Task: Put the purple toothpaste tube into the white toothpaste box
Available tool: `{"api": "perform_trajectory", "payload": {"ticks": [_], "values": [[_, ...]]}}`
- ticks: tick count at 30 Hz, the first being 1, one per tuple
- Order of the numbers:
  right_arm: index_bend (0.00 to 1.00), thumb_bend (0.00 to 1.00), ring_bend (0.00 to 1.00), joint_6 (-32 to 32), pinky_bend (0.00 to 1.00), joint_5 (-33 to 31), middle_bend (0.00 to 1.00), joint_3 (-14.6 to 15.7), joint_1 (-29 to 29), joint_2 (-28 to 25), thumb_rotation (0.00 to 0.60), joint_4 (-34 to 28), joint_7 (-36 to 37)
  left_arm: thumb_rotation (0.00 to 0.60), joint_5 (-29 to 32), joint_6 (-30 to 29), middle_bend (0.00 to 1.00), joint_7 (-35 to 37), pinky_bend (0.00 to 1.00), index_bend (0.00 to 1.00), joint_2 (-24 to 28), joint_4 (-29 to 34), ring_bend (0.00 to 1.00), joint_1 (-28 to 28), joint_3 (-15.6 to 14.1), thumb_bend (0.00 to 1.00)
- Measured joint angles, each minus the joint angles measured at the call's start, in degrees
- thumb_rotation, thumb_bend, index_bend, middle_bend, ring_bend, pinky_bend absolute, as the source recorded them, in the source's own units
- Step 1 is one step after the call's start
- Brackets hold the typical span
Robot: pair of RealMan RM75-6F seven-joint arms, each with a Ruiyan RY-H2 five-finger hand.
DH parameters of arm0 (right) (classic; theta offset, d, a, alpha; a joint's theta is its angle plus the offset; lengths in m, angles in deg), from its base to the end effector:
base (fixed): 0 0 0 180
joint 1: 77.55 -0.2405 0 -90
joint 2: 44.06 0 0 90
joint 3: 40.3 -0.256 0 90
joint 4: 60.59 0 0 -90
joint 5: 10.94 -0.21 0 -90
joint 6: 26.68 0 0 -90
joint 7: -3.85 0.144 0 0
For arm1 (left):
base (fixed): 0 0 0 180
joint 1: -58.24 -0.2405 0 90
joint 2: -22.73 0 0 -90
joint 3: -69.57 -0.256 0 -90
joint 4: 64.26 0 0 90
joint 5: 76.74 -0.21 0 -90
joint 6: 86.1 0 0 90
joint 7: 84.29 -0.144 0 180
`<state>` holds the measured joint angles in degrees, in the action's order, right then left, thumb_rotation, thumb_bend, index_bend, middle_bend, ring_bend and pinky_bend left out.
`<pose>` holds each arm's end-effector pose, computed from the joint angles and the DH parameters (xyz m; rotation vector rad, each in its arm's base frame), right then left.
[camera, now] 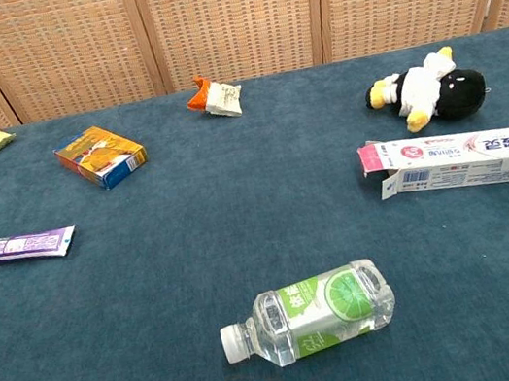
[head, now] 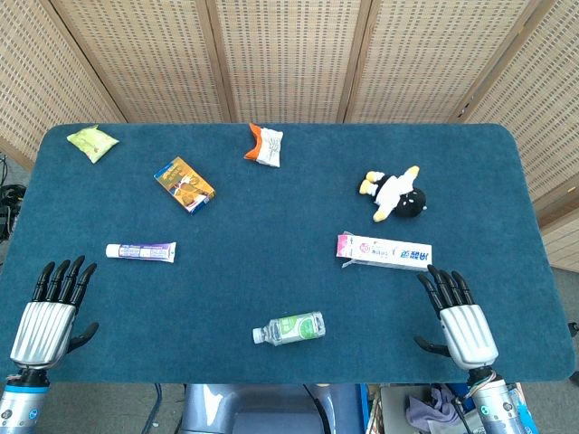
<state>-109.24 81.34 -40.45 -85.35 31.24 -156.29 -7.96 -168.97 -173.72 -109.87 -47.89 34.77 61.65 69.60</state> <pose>-0.2557 -0.1796 0.0791 1.5657 -0.9074 0.9980 -0.2657 0.1600 0.1120 -1.5273 -0.6941 -0.7909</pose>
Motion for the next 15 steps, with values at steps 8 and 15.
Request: {"api": "perform_trajectory", "payload": {"ticks": [8, 15], "values": [[0.00, 0.04, 0.00, -0.7, 0.00, 0.9, 0.00, 0.1, 0.2, -0.2, 0.600, -0.4, 0.5, 0.600, -0.1, -0.4, 0.00, 0.4, 0.00, 0.00, 0.2, 0.1, 0.00, -0.1, 0.1, 0.20], [0.00, 0.04, 0.00, -0.8, 0.00, 0.9, 0.00, 0.1, 0.2, -0.3, 0.600, -0.7, 0.0, 0.600, 0.0, -0.2, 0.00, 0.6, 0.00, 0.00, 0.3, -0.1, 0.00, 0.0, 0.1, 0.20]]}}
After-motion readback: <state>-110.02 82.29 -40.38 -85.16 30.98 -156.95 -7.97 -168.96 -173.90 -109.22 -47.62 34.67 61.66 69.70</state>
